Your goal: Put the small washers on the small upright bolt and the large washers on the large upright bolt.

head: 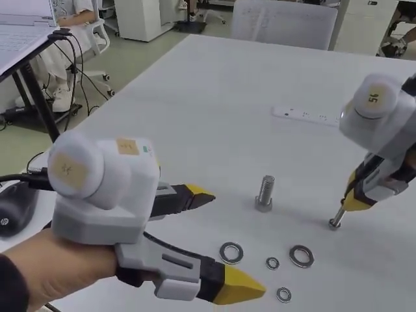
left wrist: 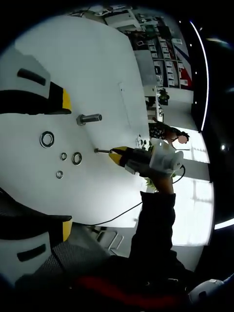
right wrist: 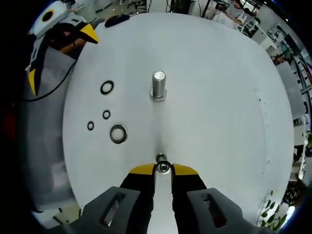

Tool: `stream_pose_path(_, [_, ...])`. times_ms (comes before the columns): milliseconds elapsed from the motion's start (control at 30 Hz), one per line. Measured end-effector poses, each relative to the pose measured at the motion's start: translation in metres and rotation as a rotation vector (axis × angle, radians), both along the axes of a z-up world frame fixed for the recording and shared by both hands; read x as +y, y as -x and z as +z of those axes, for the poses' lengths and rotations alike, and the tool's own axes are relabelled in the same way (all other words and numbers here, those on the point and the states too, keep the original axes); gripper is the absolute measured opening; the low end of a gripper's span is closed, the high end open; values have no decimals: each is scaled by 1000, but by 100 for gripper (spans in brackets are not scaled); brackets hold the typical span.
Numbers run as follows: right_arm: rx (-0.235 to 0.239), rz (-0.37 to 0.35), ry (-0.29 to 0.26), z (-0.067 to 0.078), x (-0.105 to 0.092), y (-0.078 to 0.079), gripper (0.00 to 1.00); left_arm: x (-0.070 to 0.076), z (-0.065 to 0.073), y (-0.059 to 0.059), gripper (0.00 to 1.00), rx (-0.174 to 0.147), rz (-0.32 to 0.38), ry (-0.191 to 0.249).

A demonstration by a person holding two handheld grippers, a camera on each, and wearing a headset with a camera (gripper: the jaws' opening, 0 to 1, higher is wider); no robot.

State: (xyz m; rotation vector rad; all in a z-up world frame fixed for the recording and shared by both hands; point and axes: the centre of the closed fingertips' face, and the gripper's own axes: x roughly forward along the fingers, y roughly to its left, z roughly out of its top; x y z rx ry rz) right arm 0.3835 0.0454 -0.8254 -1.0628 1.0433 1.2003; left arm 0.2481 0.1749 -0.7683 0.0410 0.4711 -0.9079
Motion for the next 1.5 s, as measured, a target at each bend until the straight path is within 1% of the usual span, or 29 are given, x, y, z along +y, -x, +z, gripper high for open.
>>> stream_pose_path(233, [10, -2, 0, -7, 1, 1, 13, 0, -1, 0, 85, 3, -1, 0])
stream_pose_path(633, [22, -1, 16, -34, 2, 0, 13, 0, -1, 0, 85, 7, 2, 0])
stream_pose_path(833, [27, -8, 19, -43, 1, 0, 13, 0, -2, 0, 85, 10, 2, -1])
stream_pose_path(1033, [33, -8, 21, -46, -1, 1, 13, 1, -2, 0, 85, 15, 3, 0])
stream_pose_path(1333, [33, -8, 21, -43, 0, 3, 13, 1, -2, 0, 84, 16, 2, 0])
stream_pose_path(1500, [40, -7, 31, -43, -1, 6, 13, 1, -2, 0, 84, 15, 4, 4])
